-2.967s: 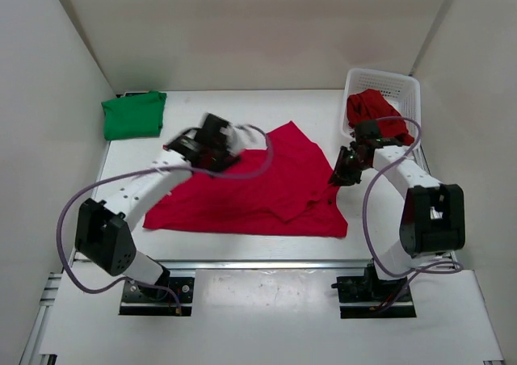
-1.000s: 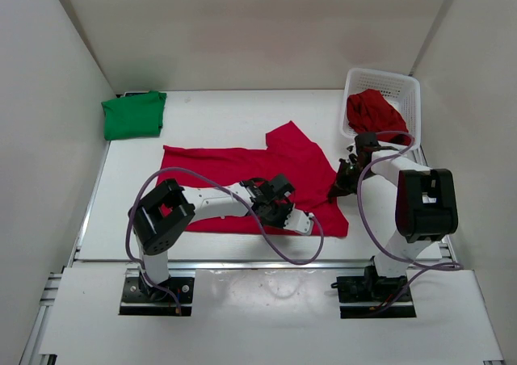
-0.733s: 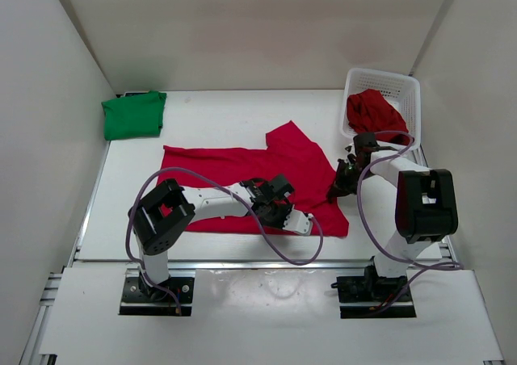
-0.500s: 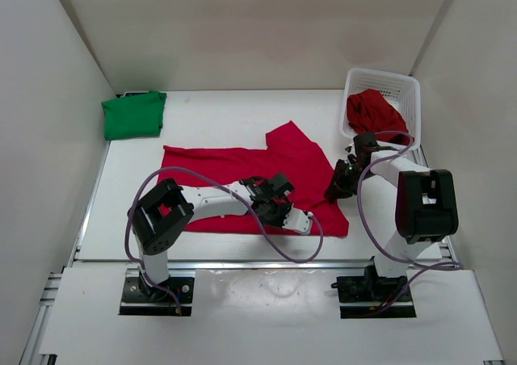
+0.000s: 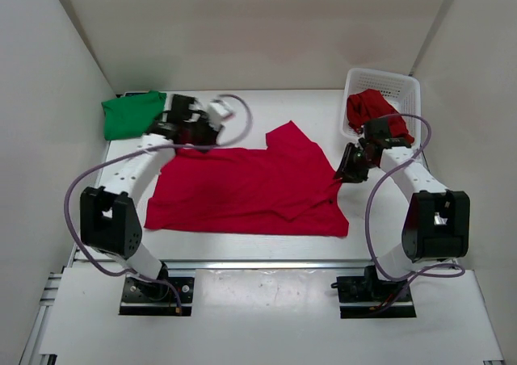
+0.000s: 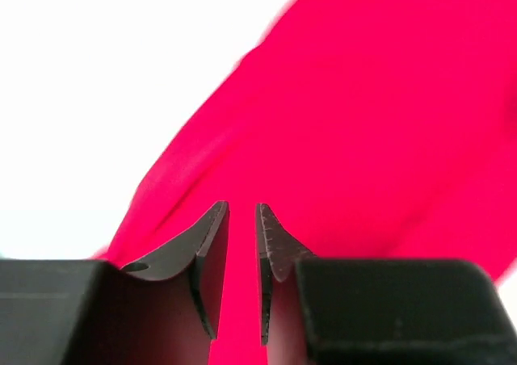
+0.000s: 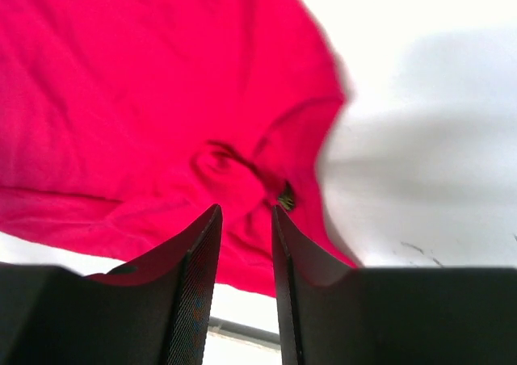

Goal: Fold and stack the t-shirts
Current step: Fold the flattened tshirt in 1/3 of the way

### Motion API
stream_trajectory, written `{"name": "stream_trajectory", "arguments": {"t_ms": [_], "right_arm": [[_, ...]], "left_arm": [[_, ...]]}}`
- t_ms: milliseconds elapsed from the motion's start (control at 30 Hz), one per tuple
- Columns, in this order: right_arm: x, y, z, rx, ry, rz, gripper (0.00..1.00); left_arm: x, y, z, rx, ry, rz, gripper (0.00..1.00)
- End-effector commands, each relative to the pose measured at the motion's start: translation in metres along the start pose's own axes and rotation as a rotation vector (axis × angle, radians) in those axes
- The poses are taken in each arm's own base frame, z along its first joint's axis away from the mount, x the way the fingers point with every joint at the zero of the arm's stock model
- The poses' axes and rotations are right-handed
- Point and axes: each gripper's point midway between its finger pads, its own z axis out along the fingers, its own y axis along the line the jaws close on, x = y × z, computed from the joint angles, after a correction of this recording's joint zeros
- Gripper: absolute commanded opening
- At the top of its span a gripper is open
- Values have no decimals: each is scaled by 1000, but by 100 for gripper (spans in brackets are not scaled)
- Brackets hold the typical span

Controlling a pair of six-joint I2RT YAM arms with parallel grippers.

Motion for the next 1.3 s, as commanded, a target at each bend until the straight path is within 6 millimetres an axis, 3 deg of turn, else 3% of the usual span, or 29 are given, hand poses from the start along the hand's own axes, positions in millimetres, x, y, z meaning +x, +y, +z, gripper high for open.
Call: {"name": "stream_trajectory", "arguments": {"t_ms": [0, 67, 100, 133, 167, 233, 267, 367, 567, 767, 933, 1167, 1267], "right_arm": [[20, -22, -1, 72, 75, 82, 37], [40, -26, -11, 109, 119, 82, 42], [54, -27, -14, 125, 135, 76, 44], [65, -29, -16, 142, 157, 76, 52], [81, -34, -20, 162, 173, 87, 58], [110, -39, -22, 153, 218, 145, 59], [117, -39, -22, 132, 233, 164, 60], [142, -41, -20, 112, 281, 212, 61], [169, -48, -11, 91, 296, 231, 61], [172, -53, 0, 87, 294, 221, 61], [176, -60, 9, 131, 313, 214, 58], [145, -73, 6, 163, 171, 310, 59], [149, -77, 12, 173, 198, 323, 56]], "left_arm": [[73, 66, -50, -186, 103, -414, 31], [117, 78, -79, -270, 197, -526, 31], [150, 84, -103, -328, 252, -597, 33], [180, 79, -114, -351, 321, -630, 36], [192, 72, -127, -372, 367, -621, 39], [231, 50, -144, -405, 476, -664, 46], [248, 38, -145, -402, 534, -672, 51], [272, 13, -147, -380, 595, -739, 59], [293, -12, -131, -327, 639, -815, 64], [319, -25, -121, -308, 733, -832, 62], [317, -19, -116, -297, 734, -810, 44], [312, -24, -111, -261, 744, -781, 17], [311, -24, -109, -251, 757, -768, 8]]}}
